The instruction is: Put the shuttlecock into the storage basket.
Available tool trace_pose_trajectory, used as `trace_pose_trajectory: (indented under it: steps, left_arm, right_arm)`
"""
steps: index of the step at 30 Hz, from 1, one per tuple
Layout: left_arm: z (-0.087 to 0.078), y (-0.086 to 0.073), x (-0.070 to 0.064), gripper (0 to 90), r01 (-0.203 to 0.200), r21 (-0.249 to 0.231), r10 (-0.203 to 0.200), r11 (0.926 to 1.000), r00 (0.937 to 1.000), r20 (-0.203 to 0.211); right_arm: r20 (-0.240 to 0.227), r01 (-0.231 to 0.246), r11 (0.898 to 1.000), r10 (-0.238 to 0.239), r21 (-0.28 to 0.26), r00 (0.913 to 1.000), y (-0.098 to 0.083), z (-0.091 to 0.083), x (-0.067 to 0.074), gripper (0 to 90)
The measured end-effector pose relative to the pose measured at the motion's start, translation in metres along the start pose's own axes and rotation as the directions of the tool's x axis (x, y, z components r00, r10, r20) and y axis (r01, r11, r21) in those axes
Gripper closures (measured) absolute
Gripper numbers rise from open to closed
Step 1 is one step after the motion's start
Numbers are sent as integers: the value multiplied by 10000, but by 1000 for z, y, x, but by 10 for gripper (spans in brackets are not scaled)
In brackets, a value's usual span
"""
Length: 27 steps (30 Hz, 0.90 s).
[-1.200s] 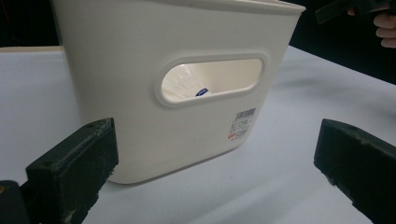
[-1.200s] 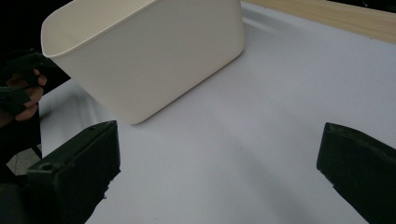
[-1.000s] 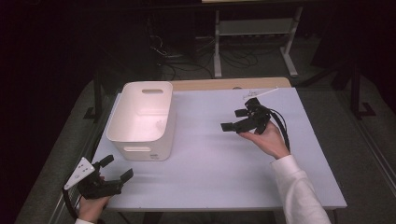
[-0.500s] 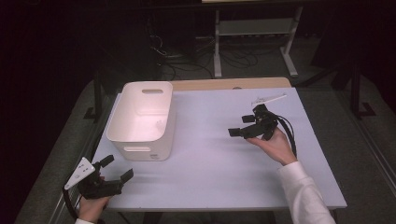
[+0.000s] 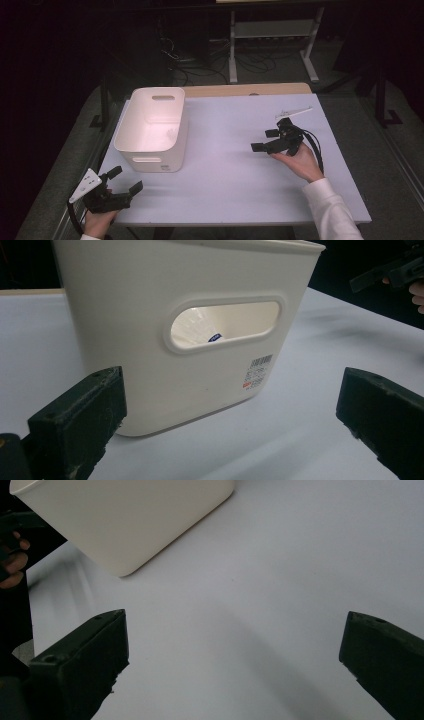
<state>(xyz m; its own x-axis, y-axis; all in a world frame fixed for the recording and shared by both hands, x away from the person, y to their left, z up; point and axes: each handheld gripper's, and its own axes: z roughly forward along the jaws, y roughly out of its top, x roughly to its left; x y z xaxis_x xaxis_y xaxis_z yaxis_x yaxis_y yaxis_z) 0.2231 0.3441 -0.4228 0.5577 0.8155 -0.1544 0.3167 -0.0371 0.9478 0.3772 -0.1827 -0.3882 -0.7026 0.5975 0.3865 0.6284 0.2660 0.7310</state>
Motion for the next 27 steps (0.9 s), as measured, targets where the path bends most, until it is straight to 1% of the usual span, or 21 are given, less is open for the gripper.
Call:
trace_pose_trajectory:
  steps: [1,2,3,4,8,9,10,11,14,19,23,24,27]
  left_arm:
    - [0,0,0,0,12,-13,-12,10000,10000,3]
    - [0,0,0,0,0,0,0,10000,10000,-2]
    - [0,0,0,0,17,-18,-17,10000,10000,3]
    - [0,0,0,0,14,-21,-14,10000,10000,3]
    - [0,0,0,0,31,-29,-31,10000,10000,3]
    - [0,0,0,0,33,-38,-33,10000,10000,3]
    - [0,0,0,0,40,-45,-40,10000,10000,1]
    - [0,0,0,0,52,-57,-52,10000,10000,0]
    - [0,0,0,0,64,-69,-64,10000,10000,-18]
    - [0,0,0,0,40,-6,-40,10000,10000,-45]
    - [0,0,0,0,79,-72,-79,9999,10000,-45]
    - [0,0,0,0,71,-77,-71,9999,10000,-42]
    - [0,0,0,0,90,-99,-90,9999,10000,-33]
  right_arm:
    - [14,45,10000,-45,31,10000,-1,-1,-1,0]
    - [9,-42,10000,42,46,10000,-2,-1,0,0]
    - [14,0,10000,0,72,10000,-3,-2,-1,0]
    - [14,-57,10000,57,38,10000,-4,-2,-1,0]
    - [78,51,10000,-51,3,10000,-9,-5,-3,0]
    - [68,-22,10000,22,16,10000,-10,-6,-3,0]
    - [100,79,10000,-79,-27,9999,-11,-6,-3,0]
    - [121,30,10000,-30,-15,9999,-12,-7,-3,0]
    - [218,90,10000,-90,30,9997,-16,-9,-4,0]
    - [291,156,9997,-150,-186,9995,-20,-14,-6,0]
    - [344,144,9996,-136,-227,9993,-23,-17,-6,0]
    - [368,233,9994,-223,-258,9991,-25,-17,-7,0]
    - [442,243,9991,-228,-349,9988,-29,-19,-7,0]
